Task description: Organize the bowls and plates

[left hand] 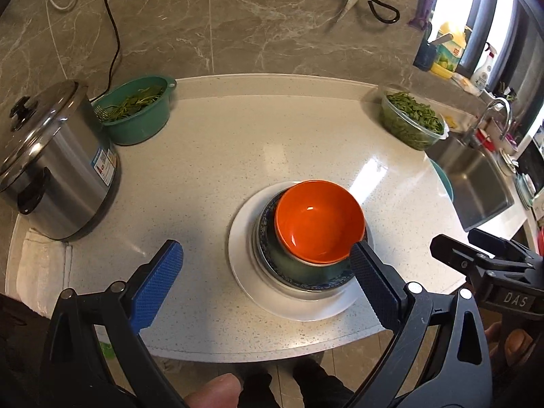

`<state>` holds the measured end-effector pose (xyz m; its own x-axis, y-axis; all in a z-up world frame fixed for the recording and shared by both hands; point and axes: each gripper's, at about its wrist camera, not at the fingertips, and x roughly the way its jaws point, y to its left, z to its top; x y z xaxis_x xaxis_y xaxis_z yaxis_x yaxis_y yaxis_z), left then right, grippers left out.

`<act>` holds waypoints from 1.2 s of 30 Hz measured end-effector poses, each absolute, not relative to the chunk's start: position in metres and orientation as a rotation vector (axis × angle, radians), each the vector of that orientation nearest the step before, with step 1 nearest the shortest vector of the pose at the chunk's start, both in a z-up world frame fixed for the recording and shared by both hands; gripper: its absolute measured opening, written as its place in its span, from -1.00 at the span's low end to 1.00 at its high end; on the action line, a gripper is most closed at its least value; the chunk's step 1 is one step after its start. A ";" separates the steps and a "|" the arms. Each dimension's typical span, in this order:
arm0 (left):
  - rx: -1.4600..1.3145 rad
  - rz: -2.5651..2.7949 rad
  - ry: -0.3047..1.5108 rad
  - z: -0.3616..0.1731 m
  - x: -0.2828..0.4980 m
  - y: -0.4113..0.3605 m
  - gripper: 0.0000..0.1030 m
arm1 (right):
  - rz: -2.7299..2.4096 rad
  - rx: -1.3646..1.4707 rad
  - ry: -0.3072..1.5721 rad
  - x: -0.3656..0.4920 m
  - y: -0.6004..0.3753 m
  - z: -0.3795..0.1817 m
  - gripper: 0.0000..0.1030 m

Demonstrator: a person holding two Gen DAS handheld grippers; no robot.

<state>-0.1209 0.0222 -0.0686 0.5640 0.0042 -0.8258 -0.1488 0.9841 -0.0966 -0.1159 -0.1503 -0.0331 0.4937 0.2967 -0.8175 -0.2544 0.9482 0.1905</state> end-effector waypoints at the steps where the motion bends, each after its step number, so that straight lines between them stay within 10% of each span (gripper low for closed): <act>1: -0.159 0.093 0.976 -0.070 -0.119 0.023 0.93 | 0.324 0.044 1.004 -0.116 -0.150 -0.034 1.00; 36: -0.162 0.166 1.004 -0.078 -0.098 0.012 0.93 | 0.282 -0.011 1.019 -0.109 -0.148 -0.042 1.00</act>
<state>-0.0980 0.0118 -0.0781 0.5263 0.0637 -0.8479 -0.2125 0.9754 -0.0586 -0.1086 -0.1484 -0.0420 0.4910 0.2274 -0.8410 -0.2375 0.9637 0.1219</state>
